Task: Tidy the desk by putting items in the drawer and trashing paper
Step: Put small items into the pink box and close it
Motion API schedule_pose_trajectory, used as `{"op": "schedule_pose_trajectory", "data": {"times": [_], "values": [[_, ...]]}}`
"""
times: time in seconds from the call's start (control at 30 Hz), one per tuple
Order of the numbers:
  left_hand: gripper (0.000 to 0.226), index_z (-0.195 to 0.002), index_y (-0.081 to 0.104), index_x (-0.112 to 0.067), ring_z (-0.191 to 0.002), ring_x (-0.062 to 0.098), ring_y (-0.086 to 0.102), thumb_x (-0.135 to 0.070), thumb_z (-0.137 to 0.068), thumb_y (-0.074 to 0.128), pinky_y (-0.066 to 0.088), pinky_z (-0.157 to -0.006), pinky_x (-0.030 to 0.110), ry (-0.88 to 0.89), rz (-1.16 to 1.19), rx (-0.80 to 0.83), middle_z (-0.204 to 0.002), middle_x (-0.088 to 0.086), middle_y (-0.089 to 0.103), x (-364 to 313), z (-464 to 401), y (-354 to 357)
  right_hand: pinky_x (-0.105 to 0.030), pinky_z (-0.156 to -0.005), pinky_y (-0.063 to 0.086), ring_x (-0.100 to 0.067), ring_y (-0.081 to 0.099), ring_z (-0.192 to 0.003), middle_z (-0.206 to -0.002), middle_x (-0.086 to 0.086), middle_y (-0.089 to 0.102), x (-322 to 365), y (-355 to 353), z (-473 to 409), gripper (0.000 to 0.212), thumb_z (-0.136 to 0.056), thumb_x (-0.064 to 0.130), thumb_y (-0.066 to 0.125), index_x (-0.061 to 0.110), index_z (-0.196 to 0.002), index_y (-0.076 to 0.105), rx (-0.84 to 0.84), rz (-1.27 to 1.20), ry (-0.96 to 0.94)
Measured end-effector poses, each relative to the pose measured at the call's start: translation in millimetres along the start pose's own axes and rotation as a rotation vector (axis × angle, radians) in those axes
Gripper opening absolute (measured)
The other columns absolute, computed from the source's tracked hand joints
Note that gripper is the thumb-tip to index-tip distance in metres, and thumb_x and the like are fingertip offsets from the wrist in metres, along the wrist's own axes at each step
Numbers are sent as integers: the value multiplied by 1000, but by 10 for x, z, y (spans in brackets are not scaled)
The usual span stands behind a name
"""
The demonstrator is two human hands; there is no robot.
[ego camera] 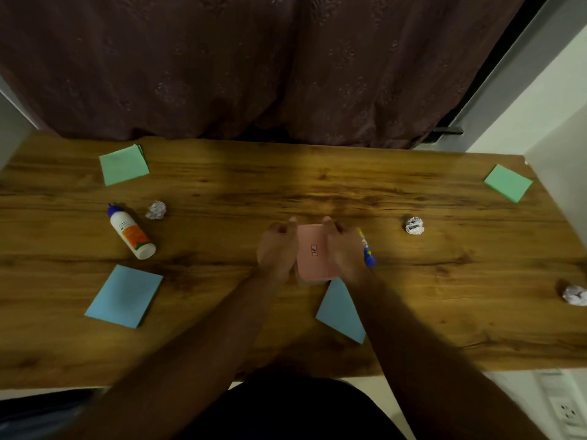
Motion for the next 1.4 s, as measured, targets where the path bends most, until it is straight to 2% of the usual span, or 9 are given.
{"op": "schedule_pose_trajectory", "data": {"times": [0.23, 0.43, 0.53, 0.7, 0.83, 0.93, 1.1, 1.27, 1.4], "values": [[30, -82, 60, -25, -74, 21, 68, -51, -93, 50, 57, -69, 37, 48, -18, -59, -80, 3, 70, 102, -88, 41, -27, -59, 46, -18, 64, -68, -71, 0, 64, -107, 39, -28, 33, -93, 47, 54, 20, -76, 60, 4, -124, 37], [30, -82, 60, -21, -69, 18, 66, -47, -95, 51, 52, -61, 30, 94, -58, -102, -74, -1, 67, 96, -91, 44, -20, -49, 38, -6, 60, -57, -65, 4, 62, -109, 29, -49, 36, -95, 46, 53, 14, -81, 62, -11, -66, -25], [31, -83, 60, -21, -70, 18, 66, -48, -94, 50, 48, -59, 27, 103, -57, -95, -74, -2, 66, 94, -79, 53, -21, -50, 40, -9, 62, -60, -68, 2, 64, -111, 26, -42, 38, -95, 46, 53, 11, -84, 64, -24, -55, -35], [39, -107, 62, -17, -88, 19, 66, -51, -96, 46, 44, -62, 25, 169, -72, -117, -93, -1, 67, 61, -10, 10, -31, -63, 51, -21, 68, -69, -74, -7, 69, -114, 29, -44, 40, -93, 48, 54, 13, -79, 65, -35, -66, -44], [62, -134, 50, -18, -122, 23, 51, -59, -93, 28, 45, -93, 38, 443, -228, -105, -131, 7, 55, -59, 271, 73, -26, -57, 44, -14, 59, -63, -65, 0, 61, -78, -7, -31, 35, -95, 42, 55, 16, -73, 61, -64, -53, -78], [68, -141, 44, -22, -134, 24, 41, -60, -92, 17, 34, -109, 46, 486, -334, -55, -144, 5, 48, -43, 326, 145, -27, -60, 45, -17, 61, -67, -69, -1, 63, -74, 5, -26, 33, -95, 41, 56, 14, -77, 62, -73, -43, -107], [54, -140, 47, -23, -132, 23, 45, -46, -98, 23, 35, -109, 42, 488, -404, -99, -141, 2, 52, 13, 273, 151, -24, -57, 42, -12, 59, -62, -64, 4, 61, -82, 11, -34, 30, -94, 40, 57, 20, -72, 61, -86, -64, -127], [56, -140, 46, -24, -129, 23, 47, -50, -98, 21, 39, -105, 46, 480, -397, -91, -139, 2, 53, 8, 265, 153, -25, -57, 43, -11, 59, -63, -65, 4, 61, -78, 14, -26, 29, -94, 43, 56, 22, -74, 62, -54, -97, -83], [61, -142, 41, -23, -129, 25, 44, -57, -94, 26, 40, -101, 41, 472, -309, -48, -141, 6, 48, -12, 306, 143, -34, -69, 54, -21, 66, -81, -80, -2, 67, -74, -22, -37, 35, -94, 49, 53, 18, -84, 65, 56, -137, 26]]}}
Point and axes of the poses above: each hand's wrist, its own z-axis away from the middle knuckle, its own y-axis out of the palm, x = y × z, the point moved 6 cm from there along -z, towards the middle knuckle
